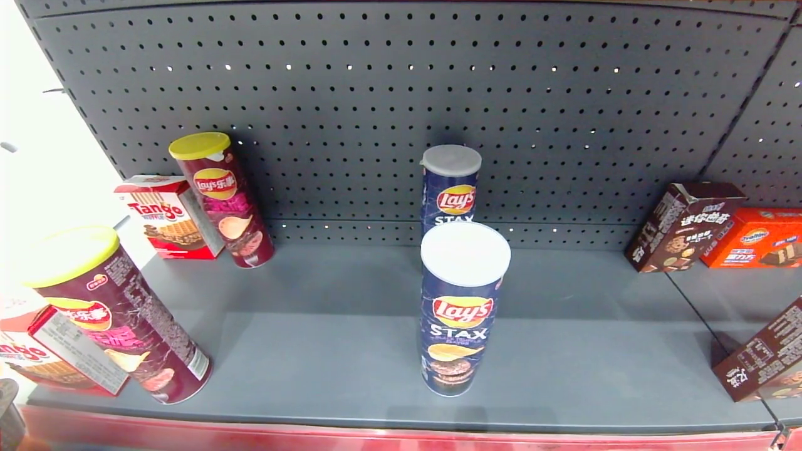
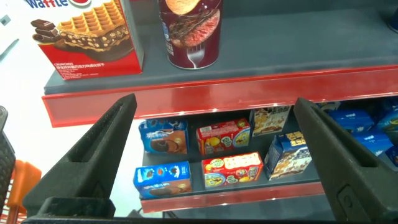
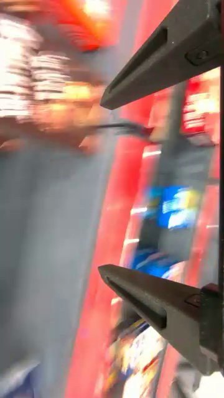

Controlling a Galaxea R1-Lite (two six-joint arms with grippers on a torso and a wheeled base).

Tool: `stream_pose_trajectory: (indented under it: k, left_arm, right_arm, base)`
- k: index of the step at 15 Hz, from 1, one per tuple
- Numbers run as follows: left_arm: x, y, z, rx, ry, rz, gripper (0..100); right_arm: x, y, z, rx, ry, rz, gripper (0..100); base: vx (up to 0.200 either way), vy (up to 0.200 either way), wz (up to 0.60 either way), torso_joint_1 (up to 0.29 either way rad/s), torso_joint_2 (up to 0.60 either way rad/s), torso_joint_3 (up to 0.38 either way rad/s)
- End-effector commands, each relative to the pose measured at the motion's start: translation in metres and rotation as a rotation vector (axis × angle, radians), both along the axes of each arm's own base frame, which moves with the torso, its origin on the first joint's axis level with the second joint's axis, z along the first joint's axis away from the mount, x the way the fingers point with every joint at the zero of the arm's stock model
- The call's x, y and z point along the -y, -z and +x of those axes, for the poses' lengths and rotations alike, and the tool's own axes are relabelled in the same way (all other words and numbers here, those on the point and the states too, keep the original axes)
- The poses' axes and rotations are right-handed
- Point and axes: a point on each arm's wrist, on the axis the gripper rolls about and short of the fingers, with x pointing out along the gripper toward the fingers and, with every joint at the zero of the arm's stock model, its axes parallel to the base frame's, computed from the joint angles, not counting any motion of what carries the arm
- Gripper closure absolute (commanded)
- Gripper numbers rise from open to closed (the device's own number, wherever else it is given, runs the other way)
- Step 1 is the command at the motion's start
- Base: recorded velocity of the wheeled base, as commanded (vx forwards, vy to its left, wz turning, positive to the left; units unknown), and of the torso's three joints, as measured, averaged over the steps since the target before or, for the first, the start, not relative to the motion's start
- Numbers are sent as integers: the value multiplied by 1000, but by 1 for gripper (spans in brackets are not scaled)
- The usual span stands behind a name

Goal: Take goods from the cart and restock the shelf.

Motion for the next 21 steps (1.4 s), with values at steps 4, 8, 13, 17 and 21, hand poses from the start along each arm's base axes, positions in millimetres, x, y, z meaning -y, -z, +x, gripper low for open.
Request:
stream_pose_trajectory:
  k: [4, 8, 13, 17, 21]
  left_arm:
    - [0, 0, 0, -1, 1, 0, 0]
    - [0, 0, 0, -1, 1, 0, 0]
    - [0, 0, 0, -1, -5, -2, 0]
    - [0, 0, 0, 0, -6, -2, 0]
    - [0, 0, 0, 1, -3, 3, 0]
  right_arm:
    - [-1, 10, 1, -91, 45, 29, 0]
    - [-3, 9, 1, -94, 143, 35, 0]
    - [-3, 11, -8, 33, 147, 47, 0]
    - [-3, 11, -8, 33, 144, 47, 0]
    - [-3, 11, -8, 33, 139, 50, 0]
  base:
    - [0, 0, 0, 0, 0, 0]
    - [0, 0, 0, 0, 0, 0]
    - [0, 0, 0, 0, 0, 0]
    - [0, 0, 0, 0, 0, 0]
    - [0, 0, 0, 0, 0, 0]
